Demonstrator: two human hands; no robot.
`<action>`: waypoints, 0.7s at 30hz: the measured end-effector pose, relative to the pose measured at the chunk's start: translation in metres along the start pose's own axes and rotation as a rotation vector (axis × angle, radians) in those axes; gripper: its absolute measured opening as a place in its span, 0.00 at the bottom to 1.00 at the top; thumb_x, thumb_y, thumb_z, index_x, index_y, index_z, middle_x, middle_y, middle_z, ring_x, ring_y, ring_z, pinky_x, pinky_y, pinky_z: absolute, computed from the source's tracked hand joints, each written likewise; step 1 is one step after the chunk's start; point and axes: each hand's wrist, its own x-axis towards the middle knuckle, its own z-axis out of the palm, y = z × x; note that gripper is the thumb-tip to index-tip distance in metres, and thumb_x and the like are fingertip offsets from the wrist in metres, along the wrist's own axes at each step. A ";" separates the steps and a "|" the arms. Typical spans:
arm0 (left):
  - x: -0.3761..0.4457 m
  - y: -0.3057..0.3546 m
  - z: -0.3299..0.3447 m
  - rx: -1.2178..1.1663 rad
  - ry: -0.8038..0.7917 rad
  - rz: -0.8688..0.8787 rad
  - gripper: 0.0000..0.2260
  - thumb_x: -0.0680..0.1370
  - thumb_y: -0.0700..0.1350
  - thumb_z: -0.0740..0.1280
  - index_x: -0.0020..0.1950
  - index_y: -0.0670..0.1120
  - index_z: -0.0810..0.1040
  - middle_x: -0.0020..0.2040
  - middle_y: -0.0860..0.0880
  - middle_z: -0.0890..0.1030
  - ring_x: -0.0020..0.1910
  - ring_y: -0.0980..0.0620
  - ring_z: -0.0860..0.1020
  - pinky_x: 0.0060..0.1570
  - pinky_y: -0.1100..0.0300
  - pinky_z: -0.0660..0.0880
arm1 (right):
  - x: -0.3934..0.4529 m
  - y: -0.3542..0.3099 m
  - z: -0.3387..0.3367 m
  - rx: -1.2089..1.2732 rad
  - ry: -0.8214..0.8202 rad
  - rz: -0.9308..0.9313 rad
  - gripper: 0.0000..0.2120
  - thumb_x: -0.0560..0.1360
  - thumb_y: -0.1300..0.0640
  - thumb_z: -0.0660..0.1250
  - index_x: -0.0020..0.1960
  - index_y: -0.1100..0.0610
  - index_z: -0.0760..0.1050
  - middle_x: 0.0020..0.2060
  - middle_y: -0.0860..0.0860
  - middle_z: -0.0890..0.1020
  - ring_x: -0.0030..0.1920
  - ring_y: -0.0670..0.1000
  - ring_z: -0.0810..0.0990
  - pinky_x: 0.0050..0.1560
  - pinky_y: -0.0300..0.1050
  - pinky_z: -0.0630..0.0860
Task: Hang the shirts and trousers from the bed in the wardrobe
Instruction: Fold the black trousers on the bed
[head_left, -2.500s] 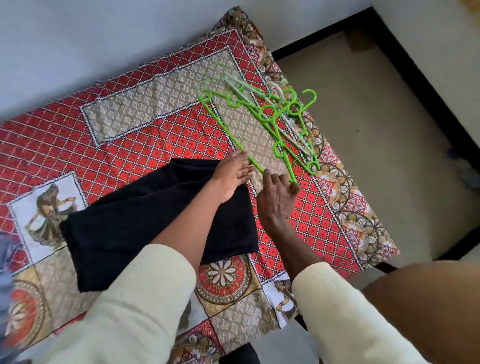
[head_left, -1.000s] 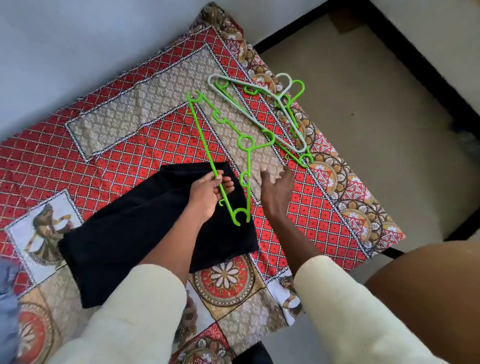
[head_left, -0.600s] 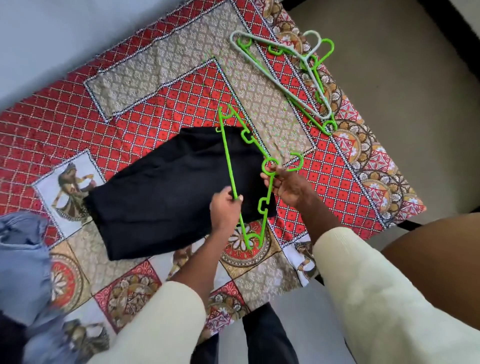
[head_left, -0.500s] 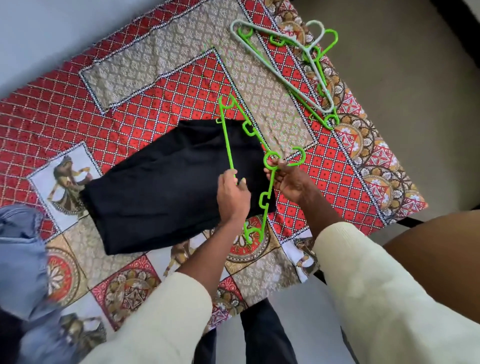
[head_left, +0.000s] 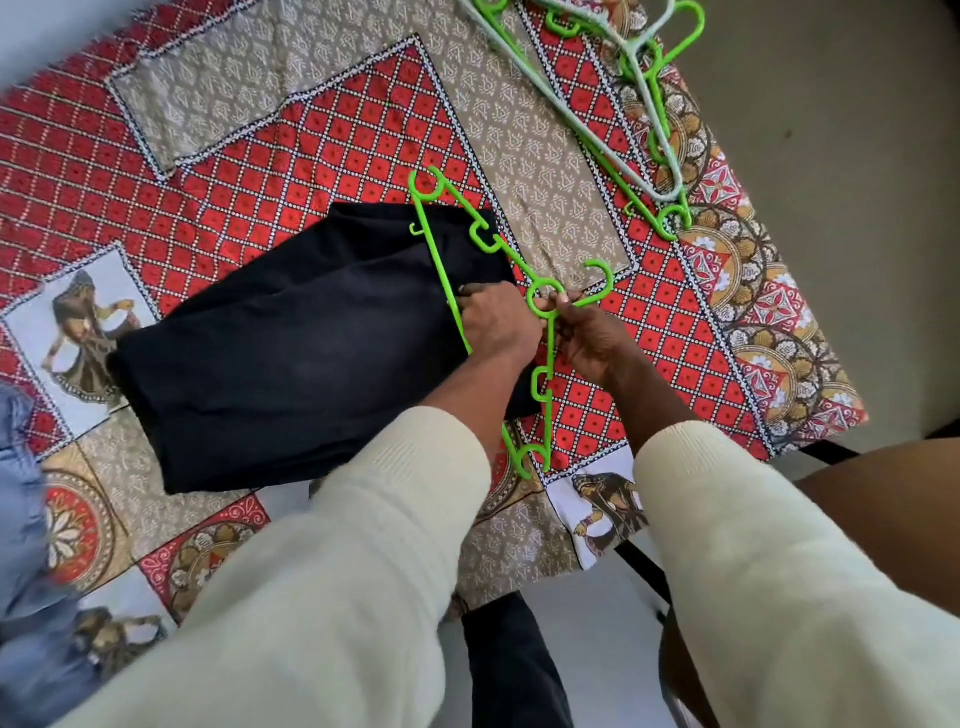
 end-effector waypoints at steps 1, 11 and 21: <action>0.000 0.004 0.000 0.005 -0.024 -0.006 0.35 0.73 0.47 0.70 0.71 0.26 0.62 0.66 0.30 0.73 0.62 0.39 0.76 0.50 0.53 0.78 | 0.001 0.002 -0.001 0.031 -0.001 -0.006 0.05 0.81 0.63 0.61 0.50 0.58 0.76 0.39 0.52 0.86 0.40 0.47 0.84 0.49 0.43 0.80; -0.009 -0.010 -0.028 -0.096 -0.069 0.090 0.34 0.78 0.39 0.64 0.77 0.31 0.49 0.64 0.37 0.77 0.64 0.40 0.76 0.57 0.50 0.75 | -0.003 0.004 0.005 0.141 -0.061 -0.001 0.08 0.82 0.61 0.58 0.52 0.61 0.76 0.40 0.53 0.86 0.37 0.50 0.84 0.44 0.42 0.82; -0.043 -0.099 -0.112 -0.542 -0.188 0.243 0.37 0.76 0.35 0.58 0.80 0.57 0.47 0.50 0.48 0.78 0.40 0.48 0.77 0.39 0.51 0.74 | -0.012 0.005 0.062 0.134 -0.074 -0.068 0.07 0.82 0.61 0.58 0.51 0.61 0.74 0.38 0.53 0.86 0.33 0.50 0.83 0.36 0.39 0.81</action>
